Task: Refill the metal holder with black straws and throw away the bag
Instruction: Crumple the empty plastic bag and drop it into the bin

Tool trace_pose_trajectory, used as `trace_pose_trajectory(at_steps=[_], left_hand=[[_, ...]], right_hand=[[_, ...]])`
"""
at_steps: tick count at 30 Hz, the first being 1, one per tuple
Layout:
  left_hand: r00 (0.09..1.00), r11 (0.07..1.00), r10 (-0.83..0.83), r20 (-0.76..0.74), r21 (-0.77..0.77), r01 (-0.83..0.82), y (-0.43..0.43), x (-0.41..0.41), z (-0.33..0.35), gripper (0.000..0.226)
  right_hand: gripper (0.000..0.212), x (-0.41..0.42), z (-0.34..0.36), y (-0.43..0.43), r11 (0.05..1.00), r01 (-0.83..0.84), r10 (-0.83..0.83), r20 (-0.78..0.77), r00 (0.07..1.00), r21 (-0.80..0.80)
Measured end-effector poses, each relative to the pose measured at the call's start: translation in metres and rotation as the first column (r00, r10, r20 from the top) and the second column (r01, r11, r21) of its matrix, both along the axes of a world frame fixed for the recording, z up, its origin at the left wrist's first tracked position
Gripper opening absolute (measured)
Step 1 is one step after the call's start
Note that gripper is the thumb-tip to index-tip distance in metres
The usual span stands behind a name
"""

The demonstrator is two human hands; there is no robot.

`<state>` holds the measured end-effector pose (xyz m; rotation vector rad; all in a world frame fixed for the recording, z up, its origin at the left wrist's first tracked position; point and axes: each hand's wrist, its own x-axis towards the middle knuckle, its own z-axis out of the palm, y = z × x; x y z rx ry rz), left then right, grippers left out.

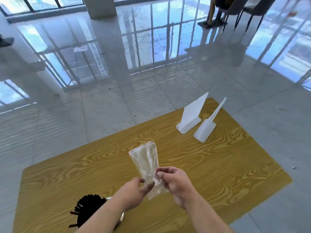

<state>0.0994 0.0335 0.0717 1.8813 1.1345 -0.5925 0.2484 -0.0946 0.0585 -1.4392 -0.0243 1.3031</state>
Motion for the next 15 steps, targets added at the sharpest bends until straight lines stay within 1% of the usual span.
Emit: trace_pose_trajectory(at_steps=[2, 4, 6, 8, 9, 10, 12, 15], left_hand=[[0.993, 0.995, 0.087, 0.081, -0.046, -0.083, 0.0, 0.0, 0.017, 0.104], [0.971, 0.983, 0.178, 0.16, -0.078, -0.167, -0.001, -0.002, 0.035, 0.096], [0.912, 0.95, 0.303, 0.276, -0.162, -0.266, -0.002, -0.005, 0.049, 0.072], [0.823, 0.883, 0.441, 0.359, -0.339, -0.325, -0.004, -0.014, 0.063, 0.038], [0.797, 0.865, 0.461, 0.39, -0.399, -0.305, -0.006, -0.02, 0.072, 0.023], [0.786, 0.867, 0.449, 0.426, -0.422, -0.266, -0.007, -0.027, 0.081, 0.015], [0.778, 0.883, 0.404, 0.482, -0.428, -0.193, -0.009, -0.04, 0.093, 0.013], [0.784, 0.899, 0.35, 0.512, -0.419, -0.128, -0.014, -0.053, 0.105, 0.013]], right_hand=[[0.014, 0.001, 0.024, -0.004, 0.997, 0.072, -0.072, -0.014, 0.997, 0.038], [0.019, -0.002, 0.046, -0.012, 0.99, 0.116, -0.115, -0.02, 0.993, 0.075], [0.026, -0.009, 0.066, -0.026, 0.98, 0.16, -0.159, -0.019, 0.987, 0.117], [0.03, -0.02, 0.083, -0.042, 0.962, 0.226, -0.227, -0.009, 0.974, 0.151], [0.031, -0.027, 0.091, -0.05, 0.956, 0.245, -0.249, 0.004, 0.969, 0.16], [0.033, -0.035, 0.098, -0.058, 0.953, 0.256, -0.262, 0.02, 0.965, 0.162], [0.035, -0.053, 0.11, -0.073, 0.953, 0.264, -0.274, 0.046, 0.961, 0.151], [0.032, -0.08, 0.123, -0.093, 0.959, 0.262, -0.271, 0.076, 0.96, 0.113]])
